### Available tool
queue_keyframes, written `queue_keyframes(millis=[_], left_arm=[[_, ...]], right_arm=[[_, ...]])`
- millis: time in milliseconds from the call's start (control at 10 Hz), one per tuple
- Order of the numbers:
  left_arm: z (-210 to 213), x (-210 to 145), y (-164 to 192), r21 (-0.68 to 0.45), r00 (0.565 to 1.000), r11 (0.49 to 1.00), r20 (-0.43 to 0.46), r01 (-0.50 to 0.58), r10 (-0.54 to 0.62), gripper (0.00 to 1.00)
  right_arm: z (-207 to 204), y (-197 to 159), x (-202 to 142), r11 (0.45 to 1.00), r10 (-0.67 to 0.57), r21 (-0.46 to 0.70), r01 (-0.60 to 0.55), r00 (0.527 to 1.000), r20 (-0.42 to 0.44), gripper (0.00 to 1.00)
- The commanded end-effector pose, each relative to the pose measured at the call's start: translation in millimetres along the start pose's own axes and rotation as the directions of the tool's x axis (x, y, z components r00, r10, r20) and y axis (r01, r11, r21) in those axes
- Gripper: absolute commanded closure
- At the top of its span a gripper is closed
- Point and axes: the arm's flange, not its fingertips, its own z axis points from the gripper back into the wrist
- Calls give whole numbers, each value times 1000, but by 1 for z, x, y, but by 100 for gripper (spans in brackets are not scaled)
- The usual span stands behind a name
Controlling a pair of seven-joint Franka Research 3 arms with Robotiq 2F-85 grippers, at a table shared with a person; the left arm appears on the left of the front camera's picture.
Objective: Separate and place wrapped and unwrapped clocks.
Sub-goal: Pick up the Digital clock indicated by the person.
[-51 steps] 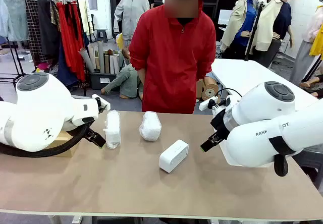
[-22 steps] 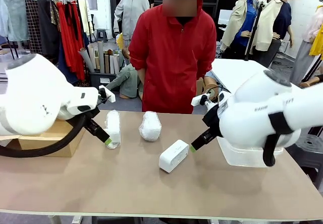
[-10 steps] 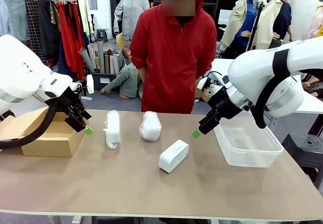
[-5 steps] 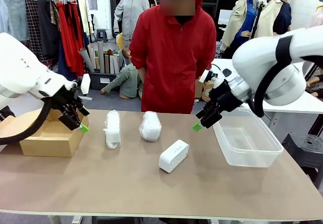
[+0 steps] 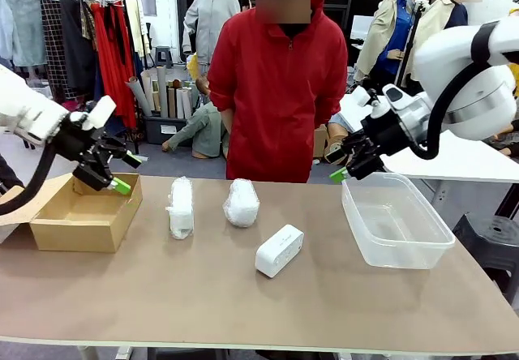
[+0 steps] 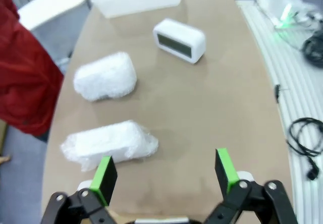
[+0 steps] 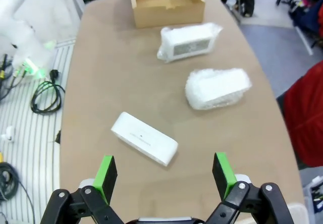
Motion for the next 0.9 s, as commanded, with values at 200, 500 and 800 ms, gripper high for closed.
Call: queue_keyframes(millis=[200, 500, 800], left_arm=[[29, -9, 45, -72, 995, 997, 93, -24, 31, 0], [48, -6, 71, -93, 992, 992, 92, -81, 90, 0], [55, 5, 85, -77, 990, 991, 80, -107, 114, 0]], right_arm=[[27, -28, 4, 997, 76, 13, -77, 996, 39, 0], [44, -37, 9, 997, 79, -22, -78, 996, 45, 0], [53, -38, 22, 997, 74, -25, -73, 996, 48, 0]])
